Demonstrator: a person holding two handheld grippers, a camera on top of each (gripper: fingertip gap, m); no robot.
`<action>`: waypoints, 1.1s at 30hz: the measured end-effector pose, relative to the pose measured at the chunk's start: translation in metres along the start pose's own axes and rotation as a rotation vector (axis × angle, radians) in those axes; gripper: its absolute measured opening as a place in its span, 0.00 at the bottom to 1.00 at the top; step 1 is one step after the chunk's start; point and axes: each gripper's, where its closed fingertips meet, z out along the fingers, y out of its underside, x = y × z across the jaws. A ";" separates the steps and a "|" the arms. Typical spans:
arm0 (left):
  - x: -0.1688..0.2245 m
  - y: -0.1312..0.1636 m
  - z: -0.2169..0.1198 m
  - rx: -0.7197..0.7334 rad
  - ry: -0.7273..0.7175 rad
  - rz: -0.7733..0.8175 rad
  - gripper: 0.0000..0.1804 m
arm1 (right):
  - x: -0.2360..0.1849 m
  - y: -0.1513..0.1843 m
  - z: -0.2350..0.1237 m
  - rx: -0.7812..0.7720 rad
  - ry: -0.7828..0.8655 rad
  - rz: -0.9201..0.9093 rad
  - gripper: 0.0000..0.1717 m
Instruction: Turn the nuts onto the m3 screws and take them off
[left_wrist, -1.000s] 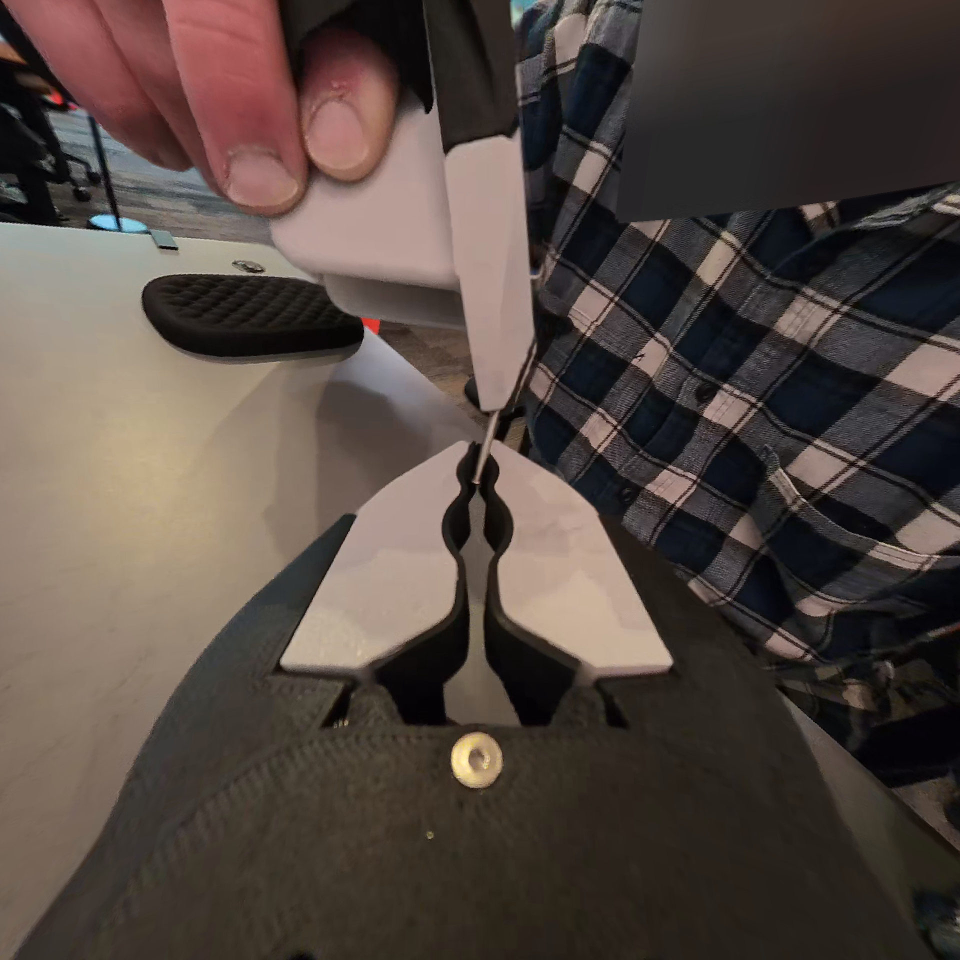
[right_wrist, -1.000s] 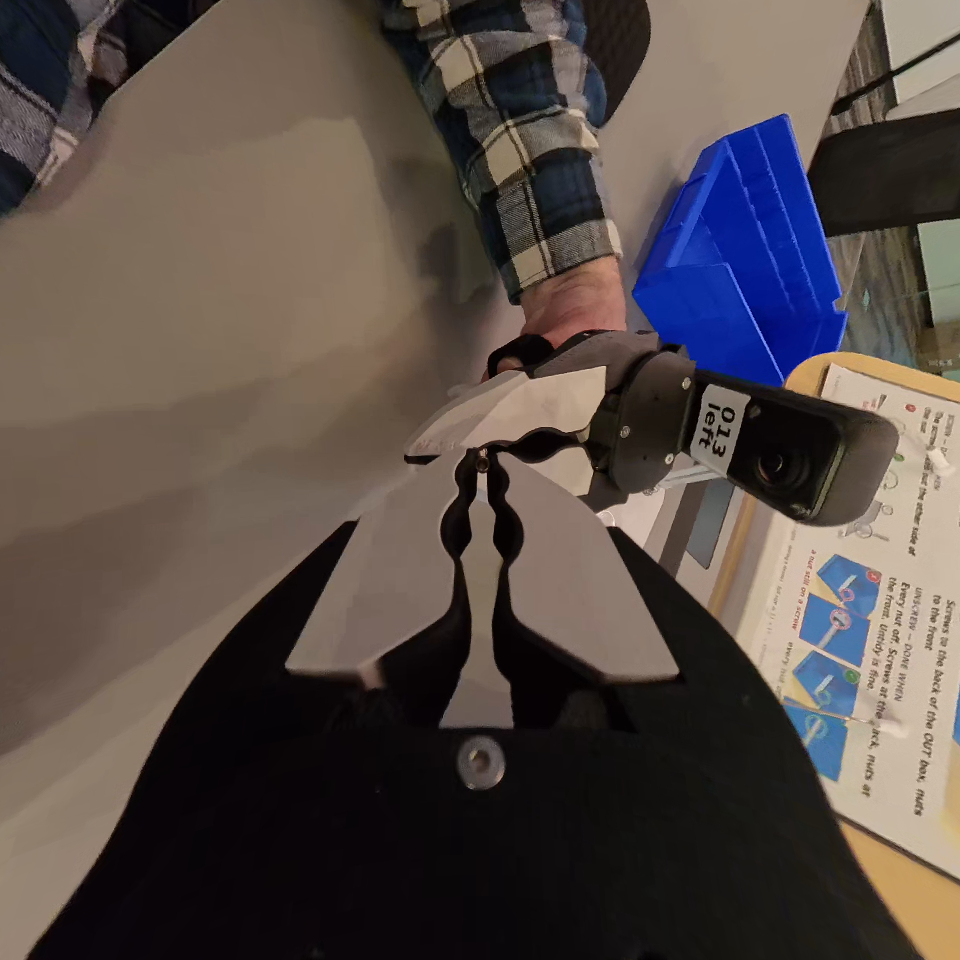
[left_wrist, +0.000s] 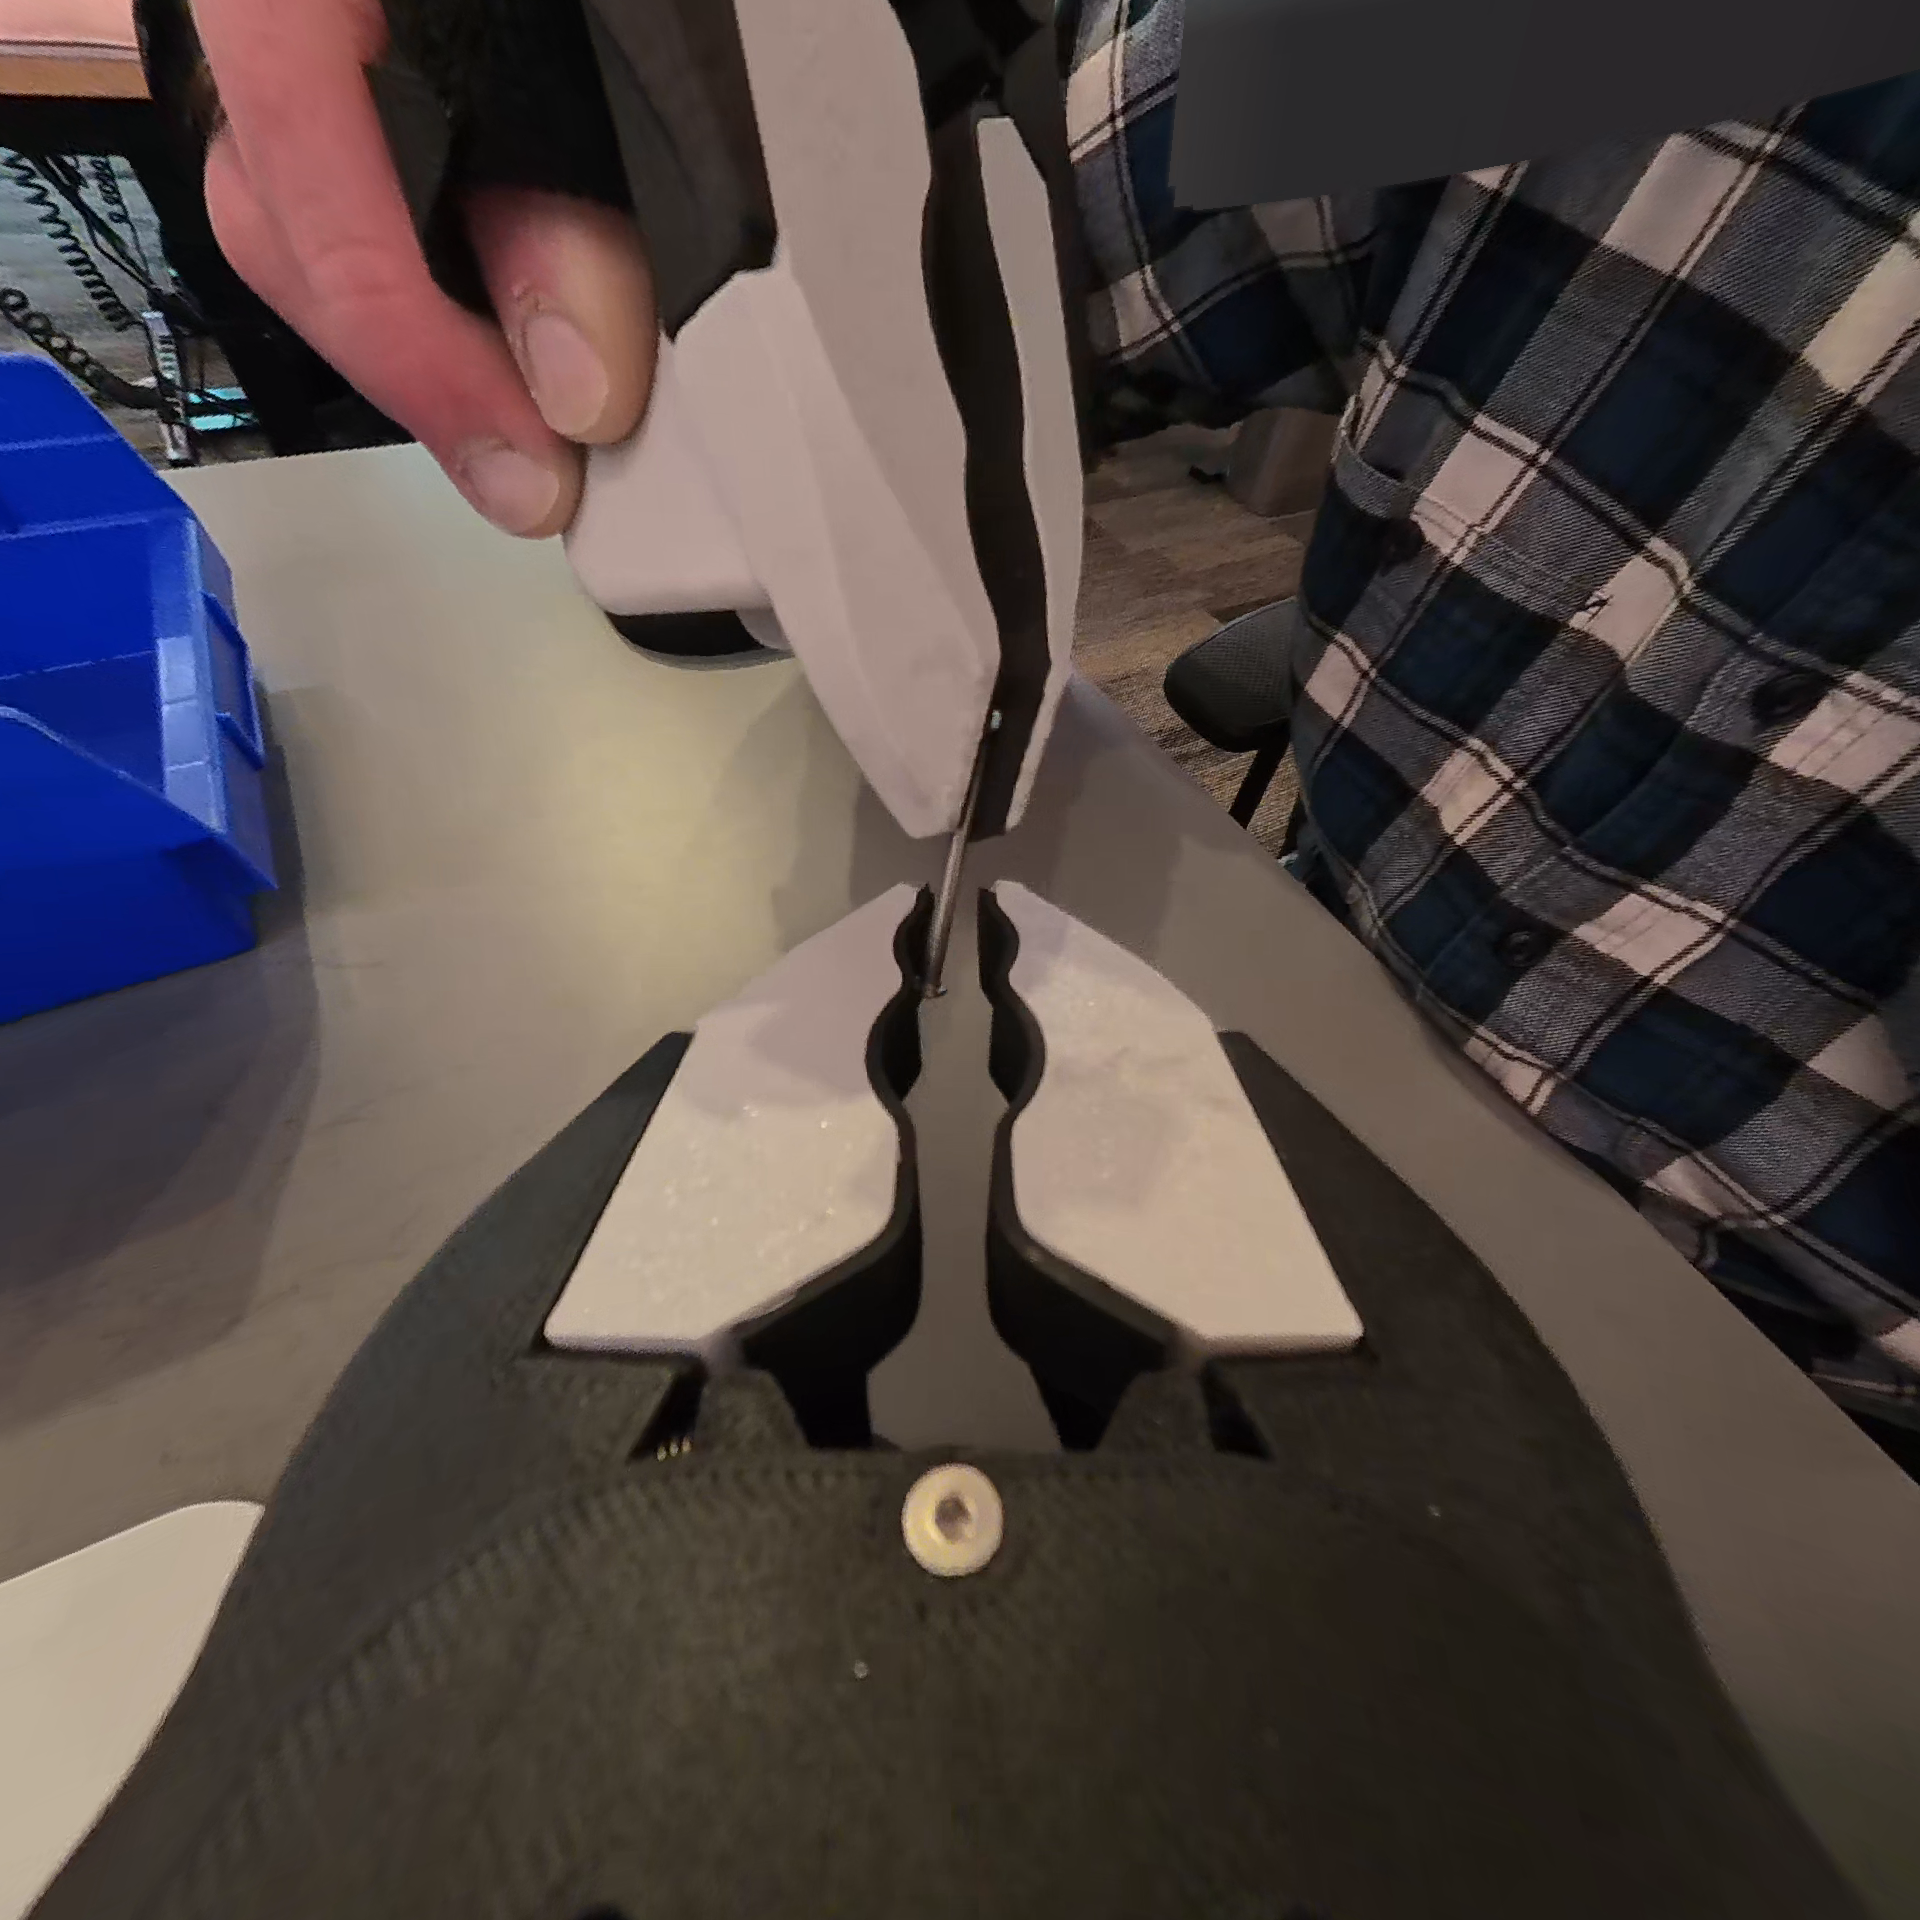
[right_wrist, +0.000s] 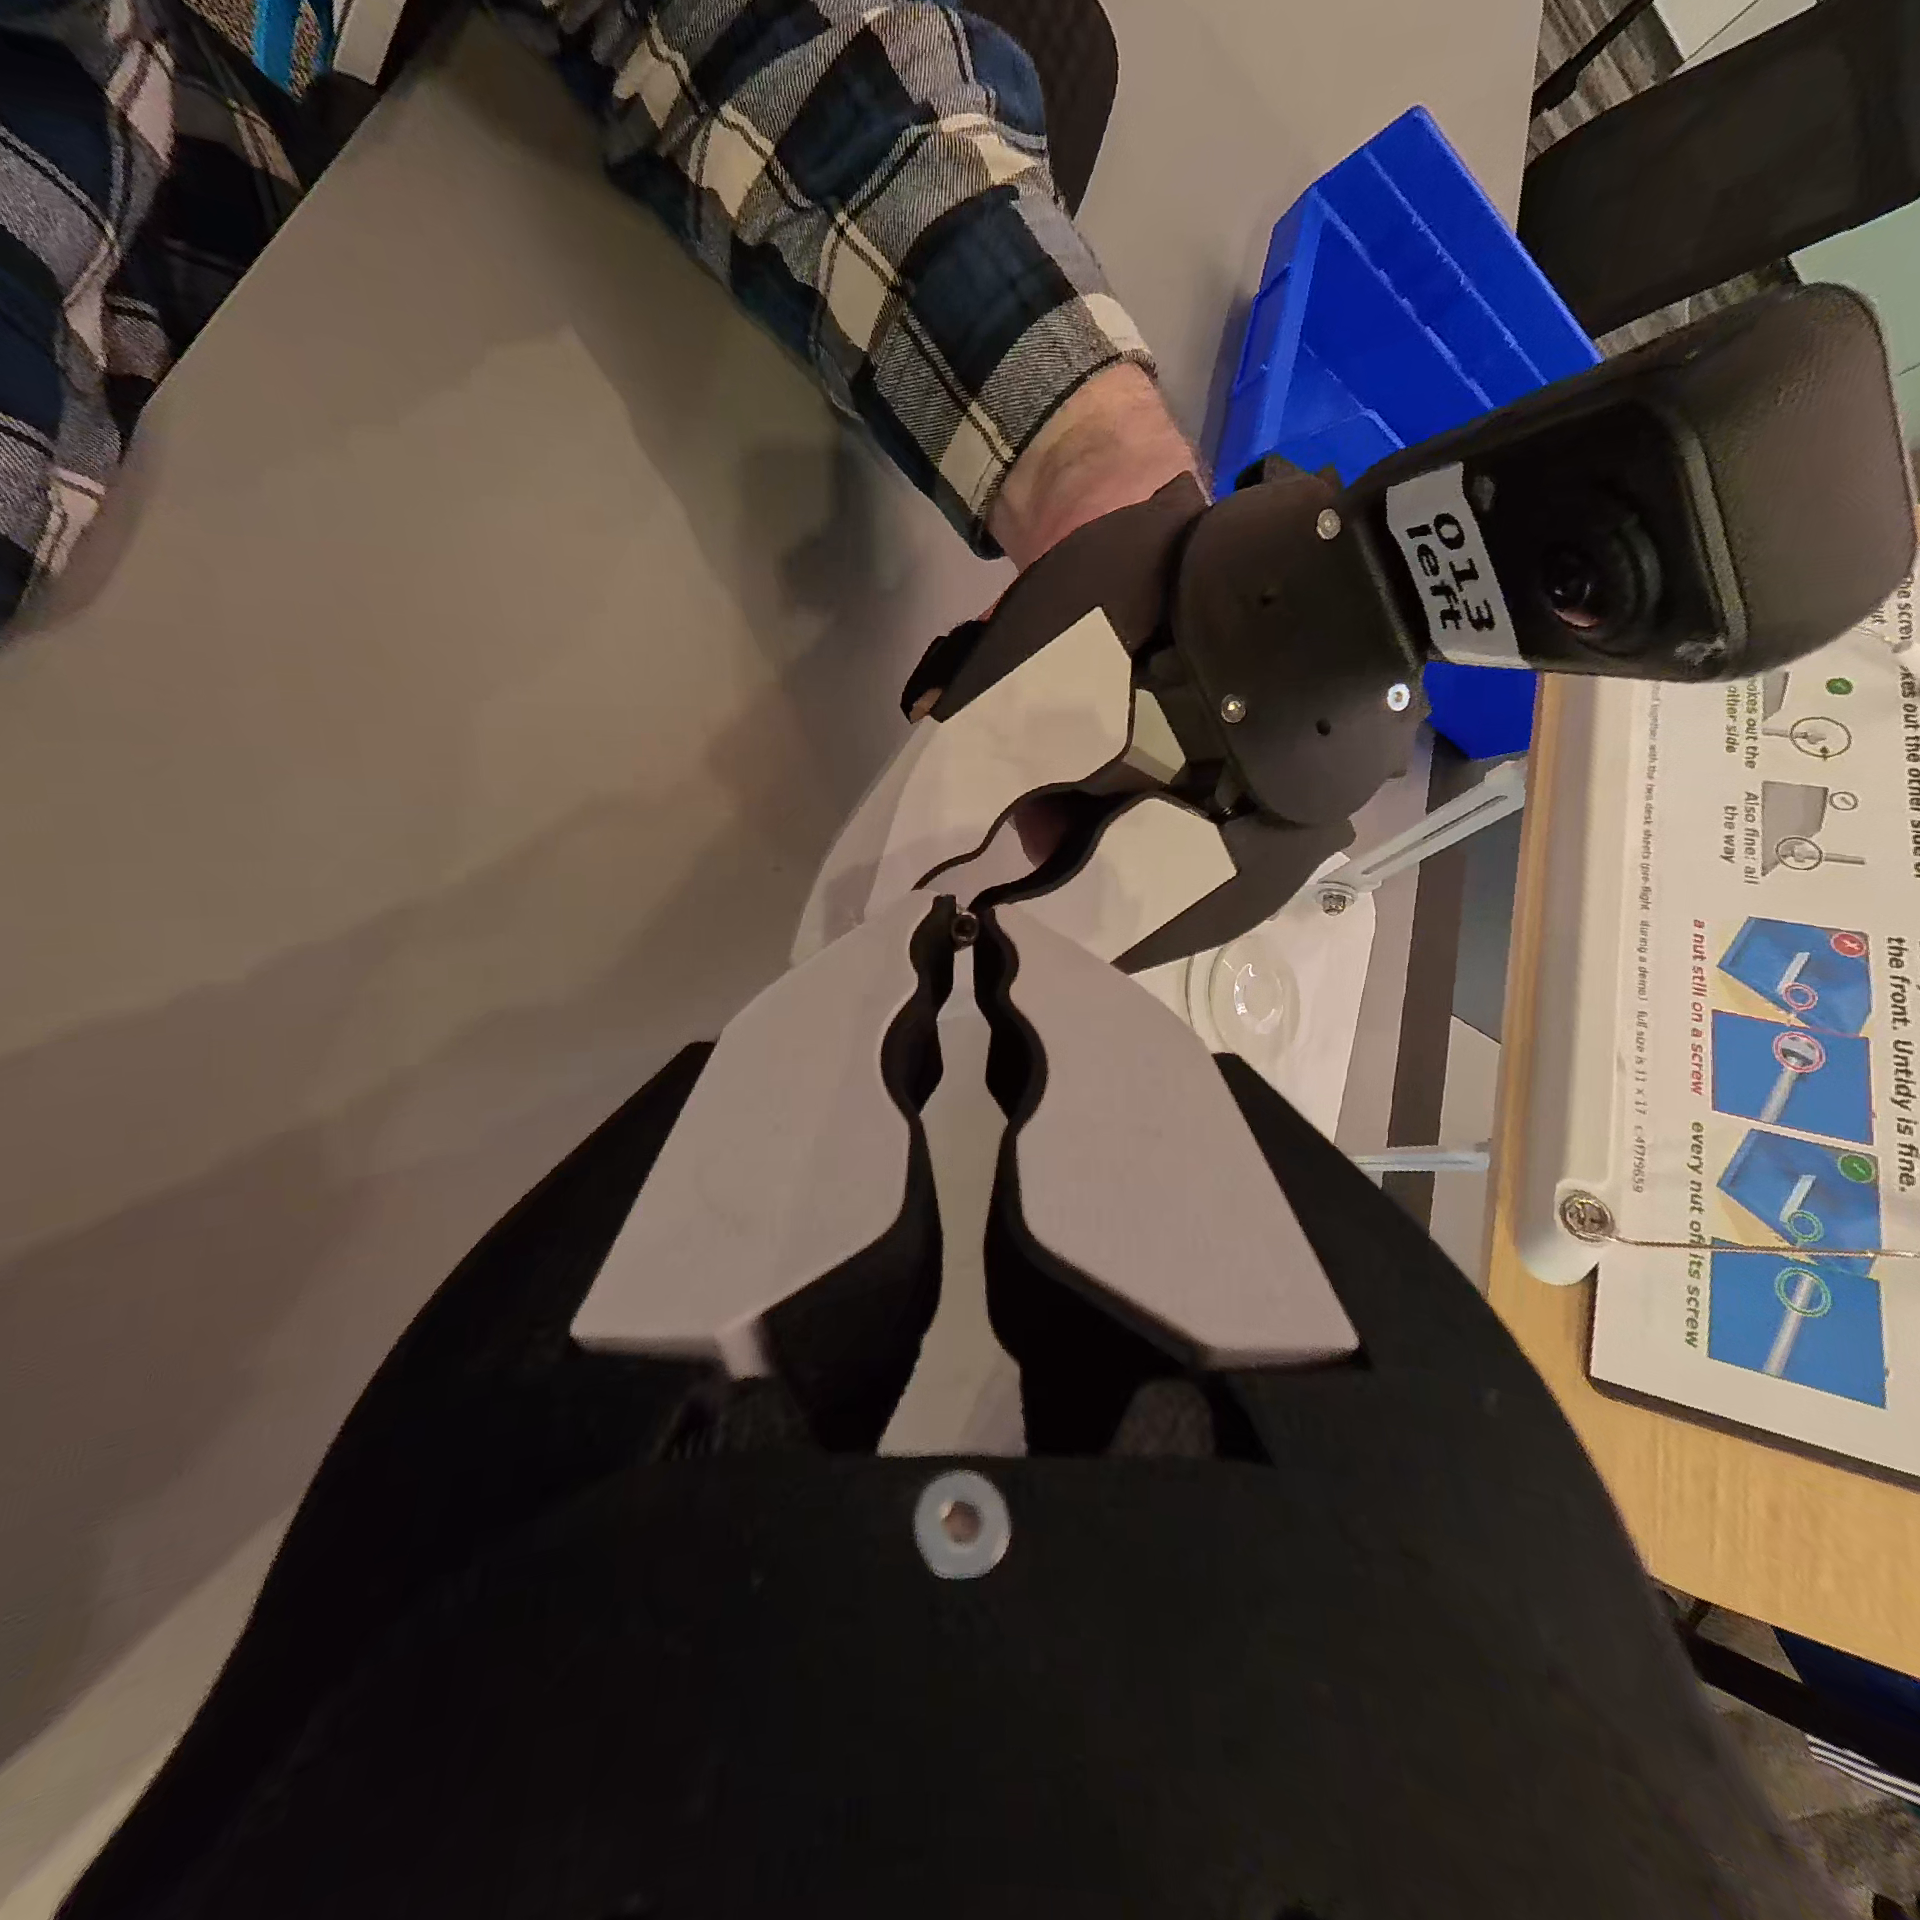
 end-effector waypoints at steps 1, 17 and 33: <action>0.000 0.000 0.000 -0.001 -0.002 0.002 0.04 | 0.000 0.000 -0.001 0.001 0.001 0.002 0.03; -0.028 -0.010 -0.003 -0.038 -0.290 0.157 0.02 | 0.008 0.011 -0.006 -0.005 0.038 0.070 0.03; -0.058 -0.010 -0.024 -0.248 -0.614 0.269 0.02 | 0.031 0.029 -0.014 0.026 0.232 0.272 0.03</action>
